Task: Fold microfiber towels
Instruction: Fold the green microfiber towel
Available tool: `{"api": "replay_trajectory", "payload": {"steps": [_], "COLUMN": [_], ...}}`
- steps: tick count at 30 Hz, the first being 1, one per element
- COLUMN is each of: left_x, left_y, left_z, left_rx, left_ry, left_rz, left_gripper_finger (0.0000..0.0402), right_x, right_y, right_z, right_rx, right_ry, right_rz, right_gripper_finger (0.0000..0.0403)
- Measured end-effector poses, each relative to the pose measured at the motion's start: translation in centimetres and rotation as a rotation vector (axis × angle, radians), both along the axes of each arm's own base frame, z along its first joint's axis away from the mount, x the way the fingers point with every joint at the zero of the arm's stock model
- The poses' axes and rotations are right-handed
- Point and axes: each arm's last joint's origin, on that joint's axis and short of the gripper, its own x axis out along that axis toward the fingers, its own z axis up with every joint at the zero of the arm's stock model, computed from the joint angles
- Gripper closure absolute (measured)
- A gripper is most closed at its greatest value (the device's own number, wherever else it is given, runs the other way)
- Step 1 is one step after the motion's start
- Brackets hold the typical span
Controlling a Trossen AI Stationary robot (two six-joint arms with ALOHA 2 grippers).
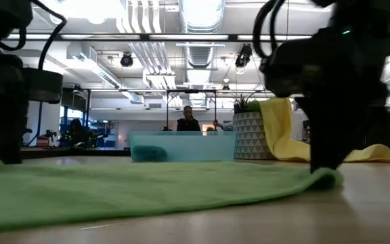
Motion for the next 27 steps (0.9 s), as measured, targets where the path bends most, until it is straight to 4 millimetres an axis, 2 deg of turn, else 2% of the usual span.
{"api": "replay_trajectory", "payload": {"steps": [6,10,12,14,17,20,27], "left_x": [0.7,0.1,-0.2,-0.4,-0.5,-0.5,-0.4], "left_y": [-2.3,-2.9,-2.9,-2.8,-2.5,-2.2,-2.0], "left_z": [0.4,1.1,1.6,2.0,2.5,2.9,2.7], "left_rx": [-0.303,-0.321,-0.331,-0.326,-0.293,-0.233,-0.176], "left_ry": [-0.034,-0.065,-0.08,-0.098,-0.156,-0.219,-0.244], "left_rz": [-0.143,-0.11,-0.109,-0.105,-0.072,-0.018,0.022], "left_gripper_finger": [0.0402,0.0402,0.0402,0.0402,0.0402,0.0402,0.0402], "right_x": [1.3,1.2,0.4,-0.7,-2.0,-3.1,-4.3], "right_y": [-3.3,-4.0,-3.8,-3.6,-2.7,-1.6,-0.8], "right_z": [0.4,3.2,4.5,4.8,4.5,3.1,0.6], "right_rx": [-0.045,-0.095,-0.101,-0.081,-0.002,0.05,0.042], "right_ry": [0.0,-0.094,-0.133,-0.14,-0.153,-0.149,-0.082], "right_rz": [0.028,0.038,0.032,0.007,-0.029,-0.038,-0.031], "right_gripper_finger": [0.0394,0.0394,0.0394,0.0394,0.0394,0.0394,0.0369]}}
